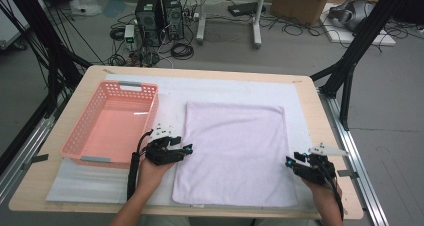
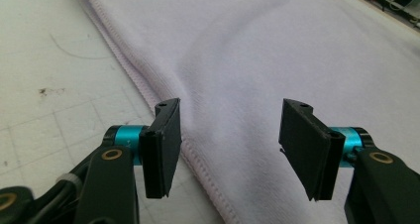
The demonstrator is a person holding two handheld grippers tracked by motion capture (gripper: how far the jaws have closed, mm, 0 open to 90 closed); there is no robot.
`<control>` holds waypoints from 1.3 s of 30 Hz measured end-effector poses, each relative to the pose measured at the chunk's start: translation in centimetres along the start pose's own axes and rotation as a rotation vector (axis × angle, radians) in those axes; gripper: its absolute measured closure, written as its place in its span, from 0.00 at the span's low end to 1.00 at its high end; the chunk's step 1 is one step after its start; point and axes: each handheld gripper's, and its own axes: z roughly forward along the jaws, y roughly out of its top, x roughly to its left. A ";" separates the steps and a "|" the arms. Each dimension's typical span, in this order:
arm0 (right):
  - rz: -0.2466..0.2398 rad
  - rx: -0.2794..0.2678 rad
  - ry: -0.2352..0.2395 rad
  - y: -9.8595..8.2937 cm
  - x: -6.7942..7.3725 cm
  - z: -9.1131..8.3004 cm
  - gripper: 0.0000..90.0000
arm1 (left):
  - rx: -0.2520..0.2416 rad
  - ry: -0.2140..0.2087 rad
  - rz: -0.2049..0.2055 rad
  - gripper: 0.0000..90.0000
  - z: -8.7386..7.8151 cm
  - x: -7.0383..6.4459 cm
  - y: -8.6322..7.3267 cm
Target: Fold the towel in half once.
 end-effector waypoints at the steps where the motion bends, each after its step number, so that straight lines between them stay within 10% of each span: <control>1: -0.017 0.019 0.003 -0.5 0.4 -0.3 0.64 | -0.007 -0.007 0.002 0.46 -0.1 -0.1 0.0; 10: -0.024 0.068 -0.070 -3.0 1.2 -2.4 0.64 | -0.057 -0.040 -0.005 0.42 -1.0 -0.4 0.0; 20: 0.026 -0.124 -0.055 -2.0 0.0 -3.4 0.44 | -0.081 -0.073 0.002 0.37 -1.2 -0.2 0.0; 39: 0.012 -0.153 -0.089 -1.5 -0.8 -2.9 0.28 | -0.153 -0.059 -0.018 0.24 -2.6 0.5 0.5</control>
